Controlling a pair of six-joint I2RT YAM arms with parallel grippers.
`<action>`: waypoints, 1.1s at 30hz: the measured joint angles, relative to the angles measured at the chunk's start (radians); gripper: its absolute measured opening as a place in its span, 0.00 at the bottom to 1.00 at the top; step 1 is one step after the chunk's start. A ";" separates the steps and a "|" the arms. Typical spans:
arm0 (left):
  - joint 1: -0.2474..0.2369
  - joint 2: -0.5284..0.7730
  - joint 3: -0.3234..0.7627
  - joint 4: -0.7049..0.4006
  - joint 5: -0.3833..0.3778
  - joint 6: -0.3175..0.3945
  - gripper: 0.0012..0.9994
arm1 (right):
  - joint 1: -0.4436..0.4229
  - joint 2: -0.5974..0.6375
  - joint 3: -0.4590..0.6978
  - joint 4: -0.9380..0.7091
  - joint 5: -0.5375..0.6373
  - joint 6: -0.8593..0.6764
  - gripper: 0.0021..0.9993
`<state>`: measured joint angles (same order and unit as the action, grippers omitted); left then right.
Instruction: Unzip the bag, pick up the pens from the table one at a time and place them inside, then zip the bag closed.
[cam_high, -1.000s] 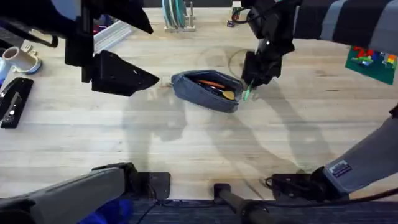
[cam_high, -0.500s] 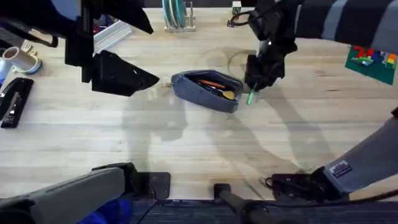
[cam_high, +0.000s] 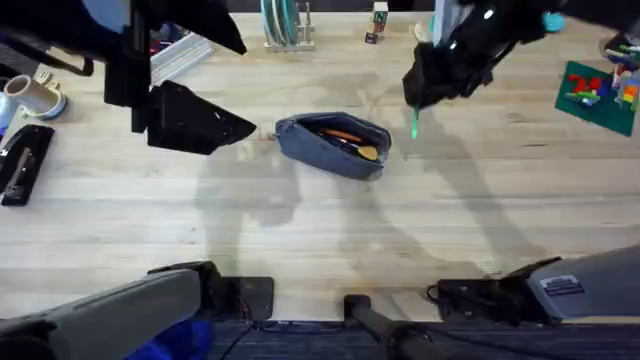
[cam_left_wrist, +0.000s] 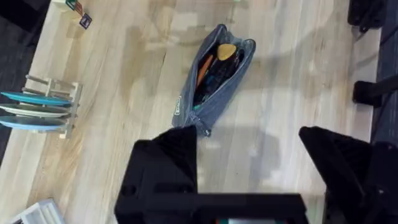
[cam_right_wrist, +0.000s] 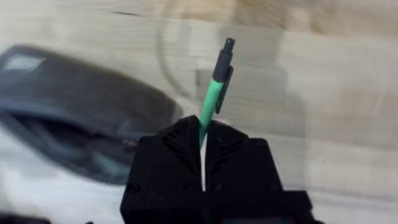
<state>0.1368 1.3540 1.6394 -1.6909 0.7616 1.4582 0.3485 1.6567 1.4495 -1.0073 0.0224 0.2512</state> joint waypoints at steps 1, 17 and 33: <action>0.000 0.000 0.000 0.000 0.000 0.000 0.99 | 0.000 -0.013 0.010 0.000 -0.023 -0.038 0.03; 0.000 0.000 0.000 0.000 0.000 0.000 0.99 | 0.000 -0.068 0.048 -0.004 -0.473 -0.765 0.03; 0.000 0.000 0.000 0.000 0.000 0.000 0.99 | 0.027 -0.034 0.048 -0.109 -0.668 -1.287 0.03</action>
<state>0.1368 1.3540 1.6394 -1.6909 0.7616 1.4582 0.3750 1.6223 1.4971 -1.1165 -0.6451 -1.0357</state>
